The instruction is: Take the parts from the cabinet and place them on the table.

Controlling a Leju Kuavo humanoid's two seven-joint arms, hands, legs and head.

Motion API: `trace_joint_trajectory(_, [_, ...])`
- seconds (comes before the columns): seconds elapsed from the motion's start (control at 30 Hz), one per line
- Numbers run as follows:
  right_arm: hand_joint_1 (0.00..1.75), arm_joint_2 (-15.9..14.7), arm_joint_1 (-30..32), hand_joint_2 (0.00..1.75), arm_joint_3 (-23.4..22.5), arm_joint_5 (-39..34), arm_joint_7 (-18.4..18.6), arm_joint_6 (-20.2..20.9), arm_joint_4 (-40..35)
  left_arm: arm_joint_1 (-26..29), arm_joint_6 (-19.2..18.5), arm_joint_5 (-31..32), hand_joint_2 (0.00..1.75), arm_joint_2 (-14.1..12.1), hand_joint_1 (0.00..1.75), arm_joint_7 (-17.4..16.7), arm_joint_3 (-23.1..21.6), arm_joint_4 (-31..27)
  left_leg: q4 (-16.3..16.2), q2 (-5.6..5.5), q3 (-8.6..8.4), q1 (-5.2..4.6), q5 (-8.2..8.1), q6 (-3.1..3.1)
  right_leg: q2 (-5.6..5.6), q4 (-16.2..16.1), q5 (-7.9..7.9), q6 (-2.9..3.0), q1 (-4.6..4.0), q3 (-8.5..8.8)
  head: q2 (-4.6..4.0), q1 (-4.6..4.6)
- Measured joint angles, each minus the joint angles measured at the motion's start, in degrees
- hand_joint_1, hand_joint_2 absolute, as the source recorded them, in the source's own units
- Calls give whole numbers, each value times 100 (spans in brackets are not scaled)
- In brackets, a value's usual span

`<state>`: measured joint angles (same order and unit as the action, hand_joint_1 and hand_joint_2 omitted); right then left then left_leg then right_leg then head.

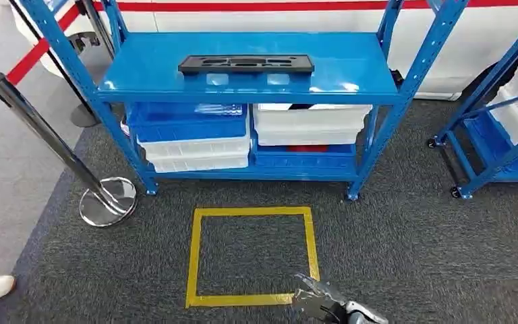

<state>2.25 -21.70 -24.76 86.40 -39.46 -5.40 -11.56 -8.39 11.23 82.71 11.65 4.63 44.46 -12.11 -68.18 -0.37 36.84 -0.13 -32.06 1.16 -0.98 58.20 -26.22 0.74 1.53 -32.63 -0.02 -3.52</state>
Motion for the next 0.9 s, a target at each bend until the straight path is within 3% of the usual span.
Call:
trace_joint_trajectory(0.03, [0, -44, -24, 0, 179, -103, -61, -94, -48, 0, -35, 0, 0, 9, 0, 11, 9, 2, -471, 0, 237, 13, -174, 31, -17, 2, -4, 5, -1, 0, 0, 0])
trace_joint_trajectory(0.07, [0, -74, -23, 0, 424, -329, -92, -212, -129, 6, -70, 0, 0, 13, 0, 11, 13, 4, -764, 0, 396, 24, -226, 53, -28, 7, -6, 3, 0, 2, 0, 0])
trace_joint_trajectory(0.1, [0, -102, 4, 0, 758, -666, -102, -356, -266, 10, -117, 0, 0, 15, 0, 9, 15, 6, -789, 1, 435, 41, -147, 69, -35, 9, -11, -5, 5, 6, 0, 0])
trace_joint_trajectory(0.13, [0, -137, 20, 0, 1201, -965, -109, -517, -436, 15, -151, 2, 0, 19, 0, 7, 15, 7, -492, 3, 320, 61, 95, 87, -38, 18, -19, -17, 18, 10, 0, -2])
trace_joint_trajectory(0.2, [0, -221, 48, 0, 1988, -1132, 5, -886, -805, 0, -206, -2, 0, 33, 0, -20, 17, 7, 527, 4, -146, 93, 644, 96, -35, 46, -53, -70, 43, 33, 0, -2])
trace_joint_trajectory(0.23, [0, -277, 103, 0, 2471, -1057, 261, -1172, -1161, -2, -234, -24, 0, 44, 0, -39, 22, 7, 894, 1, -292, 107, 705, 84, -37, 57, -72, -102, 43, 34, 0, 0])
trace_joint_trajectory(0.27, [0, -350, 130, 0, 2958, -889, 622, -1395, -1542, -9, -256, -48, 0, 57, 0, -59, 31, 13, 985, -8, -316, 56, 664, 30, -16, 98, -79, -148, 2, 11, 0, 0])
trace_joint_trajectory(0.37, [0, -579, 75, 0, 4441, -369, 1818, -1683, -2669, 2, -319, -101, 0, 59, 0, -105, 85, 17, 950, -4, -271, 31, 690, -111, -7, 34, -20, -265, 13, -19, 0, 0])
trace_joint_trajectory(0.4, [0, -614, 45, 0, 4652, -372, 1949, -1667, -2900, -4, -326, -103, 0, 68, 0, -105, 105, 20, 1002, 1, -279, 55, 723, -163, 0, 28, -24, -306, 15, -9, 0, 0])
trace_joint_trajectory(0.43, [0, -651, 10, 0, 4990, -400, 2066, -1641, -3338, -5, -330, -105, 0, 87, 0, -105, 118, 20, 1040, 3, -304, 79, 750, -203, 6, 125, -127, -309, 44, -45, 0, 0])
trace_joint_trajectory(0.47, [0, -651, -51, 0, 5158, -422, 2112, -1637, -3566, -17, -332, -103, 0, 90, 0, -105, 122, 20, 1050, 11, -305, 80, 757, -234, 17, 423, -333, -308, 26, -181, 0, 0])
trace_joint_trajectory(0.53, [0, -612, -97, 0, 5390, -490, 2221, -1582, -3983, -33, -365, -103, 0, 103, 0, -116, 127, 26, 1047, 15, -297, 67, 757, -257, 39, 1350, -750, -316, 23, -603, 0, 0])
trace_joint_trajectory(0.57, [0, -586, -100, 0, 5463, -535, 2264, -1515, -4236, -28, -389, -103, 0, 105, 0, -125, 129, 31, 1044, 15, -296, 54, 754, -262, 43, 1732, -850, -314, 18, -787, 0, 0])
trace_joint_trajectory(0.6, [0, -566, -122, 0, 5520, -568, 2293, -1462, -4466, -25, -402, -105, 0, 105, 0, -135, 133, 31, 1038, 13, -298, 43, 753, -264, 44, 1837, -798, -307, 14, -856, 0, 0])
trace_joint_trajectory(0.63, [0, -564, -168, 0, 5558, -586, 2302, -1433, -4619, -23, -409, -114, 0, 105, 0, -144, 135, 31, 1030, 11, -305, 36, 750, -263, 44, 1656, -629, -290, 9, -785, 0, 0])
trace_joint_trajectory(0.7, [0, -564, -281, 0, 5601, -608, 2332, -1374, -4877, -24, -417, -157, 0, 109, 0, -142, 140, 31, 1007, 7, -319, 27, 733, -252, 43, 728, -97, -219, -20, -365, 0, 0])
trace_joint_trajectory(0.73, [0, -564, -341, 0, 5612, -619, 2335, -1350, -4984, -23, -417, -181, 0, 122, 0, -142, 151, 31, 993, 8, -317, 25, 721, -236, 37, 271, 85, -160, -44, -168, 0, 0])
trace_joint_trajectory(0.77, [0, -564, -406, 0, 5621, -634, 2335, -1331, -5092, -17, -417, -186, 0, 127, 0, -140, 166, 33, 964, 14, -292, -23, 707, -205, 26, 123, -1, -131, -92, -116, 0, 0])
trace_joint_trajectory(0.87, [0, -590, -465, 0, 5641, -684, 2326, -1267, -5327, -21, -417, -236, 0, 127, 0, -138, 205, 33, 996, 46, -277, 18, 735, -120, 62, 93, 20, -102, -119, -145, 0, 0])
trace_joint_trajectory(0.9, [0, -634, -467, 0, 5649, -699, 2319, -1254, -5386, -23, -420, -243, 0, 125, 0, -138, 230, 33, 988, 48, -279, -8, 723, -85, 69, 35, 52, -53, -65, -128, 0, 0])
